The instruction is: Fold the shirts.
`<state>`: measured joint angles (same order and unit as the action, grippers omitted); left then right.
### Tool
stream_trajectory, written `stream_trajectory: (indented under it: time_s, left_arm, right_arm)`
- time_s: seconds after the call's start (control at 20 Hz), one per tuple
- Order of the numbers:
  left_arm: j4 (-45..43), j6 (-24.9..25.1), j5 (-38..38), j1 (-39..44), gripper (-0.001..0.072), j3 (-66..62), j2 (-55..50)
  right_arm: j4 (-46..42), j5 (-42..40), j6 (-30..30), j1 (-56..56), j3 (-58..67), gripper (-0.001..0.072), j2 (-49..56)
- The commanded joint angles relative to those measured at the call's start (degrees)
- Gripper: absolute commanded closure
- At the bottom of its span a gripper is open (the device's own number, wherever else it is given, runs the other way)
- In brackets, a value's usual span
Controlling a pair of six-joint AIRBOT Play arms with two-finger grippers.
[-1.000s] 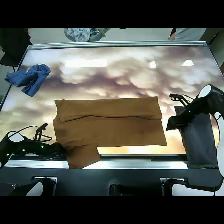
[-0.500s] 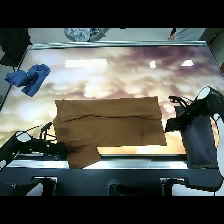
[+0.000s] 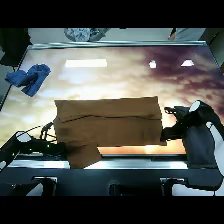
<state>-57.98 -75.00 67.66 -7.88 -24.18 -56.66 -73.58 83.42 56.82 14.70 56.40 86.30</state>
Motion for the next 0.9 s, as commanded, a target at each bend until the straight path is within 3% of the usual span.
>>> stream_trajectory:
  time_s: [0.0, 0.1, 0.15, 0.2, 0.25, 0.4, 0.55, 0.85]
  left_arm:
    - [0.0, 0.1, 0.0, 0.0, 0.0678, 0.0, 0.2]
    - [0.0, 0.3, -0.1, 0.0, 0.0678, -0.1, 0.2]
    - [0.0, 0.5, -0.2, 0.0, 0.0678, -0.1, 0.2]
    - [0.0, 0.7, -0.2, -0.1, 0.0678, -0.2, 0.2]
    - [0.0, 1.6, 0.0, -0.5, 0.0678, -0.7, 0.2]
    - [0.0, 3.1, 3.1, -2.1, 0.068, -6.1, 1.2]
    - [-0.2, 2.1, 8.4, -2.9, 0.0683, -14.4, 2.7]
    - [-1.5, -1.3, 1.7, -3.5, 0.0684, -29.6, -5.4]
  right_arm:
    - [1.7, -3.7, 1.1, -0.1, -2.5, 0.0147, 1.1]
    - [2.6, -6.6, 2.8, -0.3, -3.7, 0.0181, 1.1]
    - [3.1, -7.2, 3.1, -0.6, -4.0, 0.0305, 1.1]
    - [3.2, -7.1, 3.2, -0.7, -3.9, 0.0577, 1.1]
    - [3.1, -6.7, 3.1, -0.7, -3.5, 0.067, 1.0]
    - [3.0, -4.5, -1.0, -0.7, -0.5, 0.0671, -1.6]
    - [4.7, -4.5, -1.1, -0.7, 4.9, 0.0672, -5.2]
    - [7.8, -11.1, 1.3, -0.7, 18.6, 0.0673, -1.7]
